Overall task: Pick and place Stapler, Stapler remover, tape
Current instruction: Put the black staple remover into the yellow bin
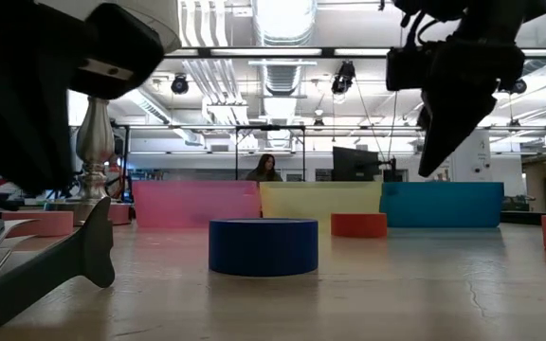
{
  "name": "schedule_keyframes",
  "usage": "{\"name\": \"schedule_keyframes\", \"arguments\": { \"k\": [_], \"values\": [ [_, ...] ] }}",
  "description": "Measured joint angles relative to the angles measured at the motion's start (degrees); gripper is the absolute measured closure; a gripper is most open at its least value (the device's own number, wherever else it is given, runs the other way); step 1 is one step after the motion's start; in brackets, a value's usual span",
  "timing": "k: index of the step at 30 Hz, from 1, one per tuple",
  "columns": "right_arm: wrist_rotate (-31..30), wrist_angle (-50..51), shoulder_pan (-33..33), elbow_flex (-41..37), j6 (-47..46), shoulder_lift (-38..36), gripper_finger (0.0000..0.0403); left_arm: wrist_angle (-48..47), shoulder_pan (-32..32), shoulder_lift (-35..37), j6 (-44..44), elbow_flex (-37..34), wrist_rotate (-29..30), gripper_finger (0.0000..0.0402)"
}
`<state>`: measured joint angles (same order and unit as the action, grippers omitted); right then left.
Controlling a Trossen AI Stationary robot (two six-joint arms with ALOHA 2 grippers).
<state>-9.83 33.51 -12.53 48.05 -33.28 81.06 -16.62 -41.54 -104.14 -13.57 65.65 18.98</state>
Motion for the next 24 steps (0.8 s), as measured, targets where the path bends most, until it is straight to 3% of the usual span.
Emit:
{"name": "schedule_keyframes", "arguments": {
  "k": [4,9,15,24],
  "values": [
    [0.9,-0.4,0.0,-0.7,0.0,0.0,0.0262,-0.1,1.2,0.0,1.5,0.0,-2.0,0.0366],
    [0.9,-1.5,0.0,-0.8,0.1,0.0,0.0257,-0.3,2.6,0.0,2.1,0.0,-3.9,0.0317],
    [0.9,-1.7,0.0,-0.8,0.4,0.0,0.0263,-0.1,2.7,0.0,11.5,1.1,-5.1,0.0266],
    [1.0,-1.9,0.0,-0.7,0.5,0.0,0.0261,-2.2,2.7,-0.7,10.4,4.9,-10.3,0.0266]
  ]
}}
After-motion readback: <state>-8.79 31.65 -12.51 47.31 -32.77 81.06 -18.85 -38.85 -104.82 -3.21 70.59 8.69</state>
